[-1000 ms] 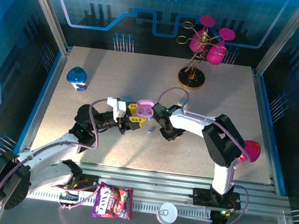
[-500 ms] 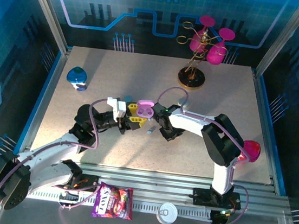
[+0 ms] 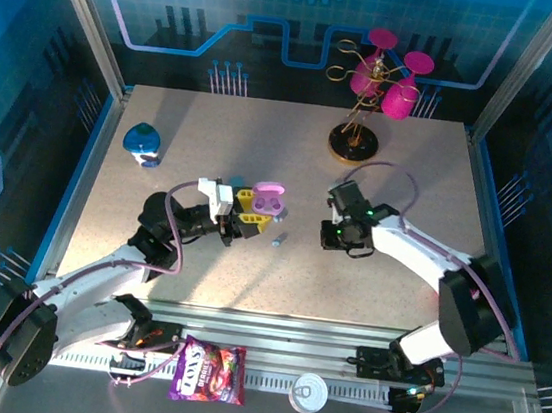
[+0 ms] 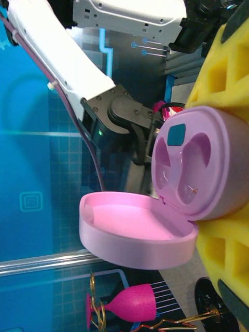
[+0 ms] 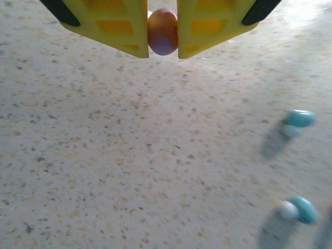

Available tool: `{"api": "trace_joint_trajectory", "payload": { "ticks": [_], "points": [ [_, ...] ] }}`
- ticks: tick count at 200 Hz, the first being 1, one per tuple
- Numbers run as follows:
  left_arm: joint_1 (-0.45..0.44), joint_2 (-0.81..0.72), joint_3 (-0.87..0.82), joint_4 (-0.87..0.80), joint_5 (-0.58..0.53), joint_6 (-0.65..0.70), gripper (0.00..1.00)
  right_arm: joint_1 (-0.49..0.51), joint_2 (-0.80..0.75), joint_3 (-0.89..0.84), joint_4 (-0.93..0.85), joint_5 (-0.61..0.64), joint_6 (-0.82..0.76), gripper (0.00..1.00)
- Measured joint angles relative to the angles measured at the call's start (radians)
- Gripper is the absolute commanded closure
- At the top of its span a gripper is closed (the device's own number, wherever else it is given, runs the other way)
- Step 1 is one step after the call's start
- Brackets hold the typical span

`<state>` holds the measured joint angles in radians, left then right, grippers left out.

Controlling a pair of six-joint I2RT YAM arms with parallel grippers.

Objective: Insert the wireless bluetooth earbuds into the charging case

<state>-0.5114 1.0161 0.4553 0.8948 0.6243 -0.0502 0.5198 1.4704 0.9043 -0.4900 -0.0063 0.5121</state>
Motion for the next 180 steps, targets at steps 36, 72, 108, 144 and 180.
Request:
{"api": "trace_joint_trajectory", "payload": {
  "ticks": [36, 72, 108, 144, 180],
  "points": [
    [0.0, 0.006, 0.0, 0.001, 0.0, -0.003, 0.68, -0.088, -0.117, -0.171, 0.209, -0.286, 0.142, 0.87],
    [0.0, 0.015, 0.0, 0.001, 0.0, -0.003, 0.68, -0.169, -0.17, -0.232, 0.33, -0.462, 0.303, 0.86],
    [0.0, 0.02, 0.0, 0.005, 0.0, -0.003, 0.68, -0.195, -0.194, -0.245, 0.426, -0.59, 0.408, 0.87],
    [0.0, 0.024, -0.008, 0.024, 0.0, -0.003, 0.68, -0.214, -0.18, -0.264, 0.525, -0.726, 0.5, 0.87],
    [0.0, 0.031, -0.016, 0.027, -0.001, -0.003, 0.68, -0.223, -0.13, -0.241, 0.558, -0.826, 0.517, 0.89]
  ]
}}
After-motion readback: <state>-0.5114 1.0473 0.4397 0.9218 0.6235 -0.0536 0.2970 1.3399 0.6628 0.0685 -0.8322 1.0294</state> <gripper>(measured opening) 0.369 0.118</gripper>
